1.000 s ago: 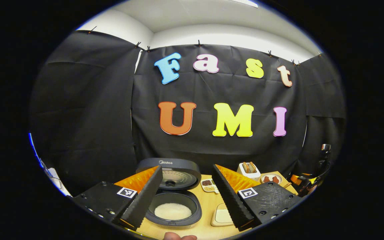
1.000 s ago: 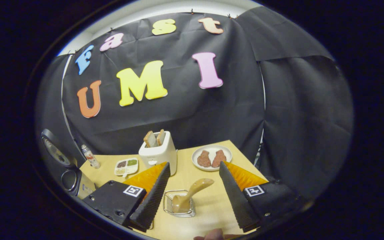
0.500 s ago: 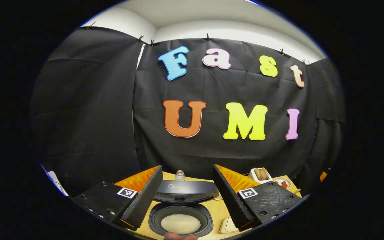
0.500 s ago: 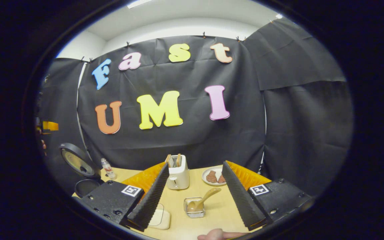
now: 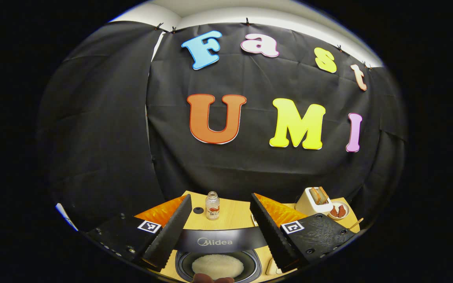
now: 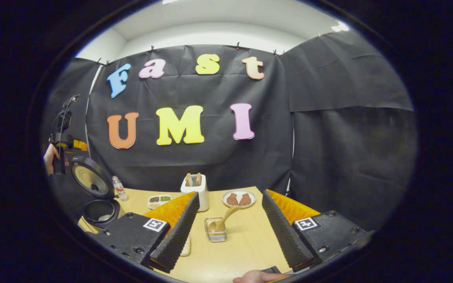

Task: Close the left gripper, press the button to open the rice cooker; take a wooden spoon from the chopstick holder with the right hand, scoop a spoonful of rice and pour it into the rice cooker, then put the wooden spoon back into the chopstick holder.

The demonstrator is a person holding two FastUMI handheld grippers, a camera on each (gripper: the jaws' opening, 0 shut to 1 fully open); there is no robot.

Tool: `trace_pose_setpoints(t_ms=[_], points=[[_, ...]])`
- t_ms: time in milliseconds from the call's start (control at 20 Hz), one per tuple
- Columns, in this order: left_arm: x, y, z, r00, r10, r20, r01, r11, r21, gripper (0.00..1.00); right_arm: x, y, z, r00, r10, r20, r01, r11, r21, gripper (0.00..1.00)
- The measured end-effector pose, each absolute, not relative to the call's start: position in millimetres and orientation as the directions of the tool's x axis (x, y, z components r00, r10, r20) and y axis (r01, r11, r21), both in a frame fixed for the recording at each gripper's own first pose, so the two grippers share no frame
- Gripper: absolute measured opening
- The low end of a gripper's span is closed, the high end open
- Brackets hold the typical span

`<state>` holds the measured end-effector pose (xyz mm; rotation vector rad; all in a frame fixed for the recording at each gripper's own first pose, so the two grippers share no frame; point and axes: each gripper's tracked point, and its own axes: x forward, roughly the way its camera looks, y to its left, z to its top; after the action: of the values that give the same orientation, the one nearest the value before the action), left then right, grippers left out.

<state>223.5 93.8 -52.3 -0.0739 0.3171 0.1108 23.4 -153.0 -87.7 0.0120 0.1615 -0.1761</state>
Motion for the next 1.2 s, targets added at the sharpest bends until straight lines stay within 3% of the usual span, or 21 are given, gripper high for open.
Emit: trace_pose_setpoints(t_ms=[450,600,850,1050,1100,1200], points=[[200,91,-75,0.920,0.083,-0.384,-0.109,0.993,-0.045,0.97,46,-112,-95,0.983,-0.053,-0.173,0.056,0.998,0.016,0.96],[178,85,-87,0.908,0.082,-0.411,-0.110,0.993,-0.043,0.98,59,-97,-100,0.982,-0.005,-0.188,0.014,0.999,0.045,1.00],[124,66,-122,0.887,0.057,-0.457,-0.111,0.990,-0.090,0.97,72,-76,-108,0.978,0.064,-0.199,-0.052,0.997,0.062,0.96],[93,49,-148,0.885,0.051,-0.463,-0.088,0.994,-0.059,0.97,79,-62,-110,0.971,0.111,-0.211,-0.097,0.992,0.074,1.00],[88,48,-156,0.882,0.053,-0.468,-0.088,0.995,-0.052,0.97,81,-60,-112,0.970,0.118,-0.213,-0.104,0.992,0.075,0.96],[79,46,-174,0.869,0.061,-0.491,-0.096,0.994,-0.048,0.97,83,-60,-115,0.967,0.127,-0.220,-0.113,0.991,0.076,1.00]])
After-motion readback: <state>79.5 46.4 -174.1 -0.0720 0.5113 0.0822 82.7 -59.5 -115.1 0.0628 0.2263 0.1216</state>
